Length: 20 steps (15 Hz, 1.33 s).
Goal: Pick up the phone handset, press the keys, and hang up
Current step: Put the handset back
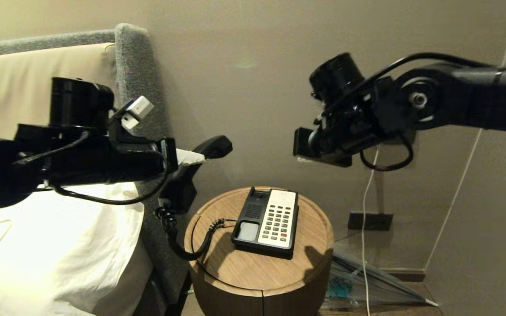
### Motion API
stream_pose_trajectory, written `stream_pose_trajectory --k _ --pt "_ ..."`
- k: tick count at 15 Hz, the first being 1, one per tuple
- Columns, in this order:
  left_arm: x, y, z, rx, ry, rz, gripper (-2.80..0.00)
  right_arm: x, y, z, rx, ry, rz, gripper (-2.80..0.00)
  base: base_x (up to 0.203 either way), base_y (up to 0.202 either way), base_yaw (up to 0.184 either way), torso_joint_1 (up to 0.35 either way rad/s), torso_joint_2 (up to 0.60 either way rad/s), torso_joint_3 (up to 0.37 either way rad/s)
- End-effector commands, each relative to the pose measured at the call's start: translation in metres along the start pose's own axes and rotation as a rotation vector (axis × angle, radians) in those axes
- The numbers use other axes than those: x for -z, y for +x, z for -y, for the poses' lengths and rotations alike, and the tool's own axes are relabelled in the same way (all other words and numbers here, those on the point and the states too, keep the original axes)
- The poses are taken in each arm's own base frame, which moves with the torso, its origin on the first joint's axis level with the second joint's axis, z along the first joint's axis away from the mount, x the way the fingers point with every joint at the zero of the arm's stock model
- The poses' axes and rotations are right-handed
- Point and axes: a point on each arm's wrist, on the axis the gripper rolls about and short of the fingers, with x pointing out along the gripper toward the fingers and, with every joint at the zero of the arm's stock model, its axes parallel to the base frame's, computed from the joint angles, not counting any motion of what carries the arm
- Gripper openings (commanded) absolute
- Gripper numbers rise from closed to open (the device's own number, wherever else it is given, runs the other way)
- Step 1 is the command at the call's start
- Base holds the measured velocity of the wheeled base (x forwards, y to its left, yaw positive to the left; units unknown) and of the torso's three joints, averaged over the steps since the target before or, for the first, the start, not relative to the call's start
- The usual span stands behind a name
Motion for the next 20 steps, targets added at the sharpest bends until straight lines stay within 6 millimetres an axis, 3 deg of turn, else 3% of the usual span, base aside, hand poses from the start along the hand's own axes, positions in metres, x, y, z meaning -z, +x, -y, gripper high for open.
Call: stream_pose_trajectory --k 1,4,6,9,14,20 --pt "0.01 0.049 -0.006 -0.06 0.055 -0.074 -2.8 -0.024 -0.058 0.011 -0.044 0.063 0.129 -2.8 0.0 0.0 0.0 0.0 0.0 0.0" --pt "0.008 0.096 -0.006 -0.152 0.134 -0.078 -2.8 -0.031 -0.101 0.022 -0.071 0.117 0.2 -2.8 0.0 0.0 0.0 0.0 0.0 0.0" --pt "0.011 0.122 0.008 -0.181 0.173 -0.1 -2.8 -0.033 -0.109 0.032 -0.04 0.14 0.227 -2.8 0.0 0.0 0.0 0.0 0.0 0.0" --pt "0.024 0.152 0.009 -0.256 0.181 -0.146 -2.8 -0.032 -0.117 0.034 -0.041 0.143 0.243 -2.8 0.0 0.0 0.0 0.0 0.0 0.0" --pt "0.046 0.183 0.01 -0.31 0.156 -0.179 -2.8 -0.034 -0.127 0.04 -0.039 0.158 0.262 -2.8 0.0 0.0 0.0 0.0 0.0 0.0" --pt "0.05 0.197 0.013 -0.306 0.108 -0.175 -2.8 -0.032 -0.128 0.044 -0.037 0.16 0.253 -2.8 0.0 0.0 0.0 0.0 0.0 0.0"
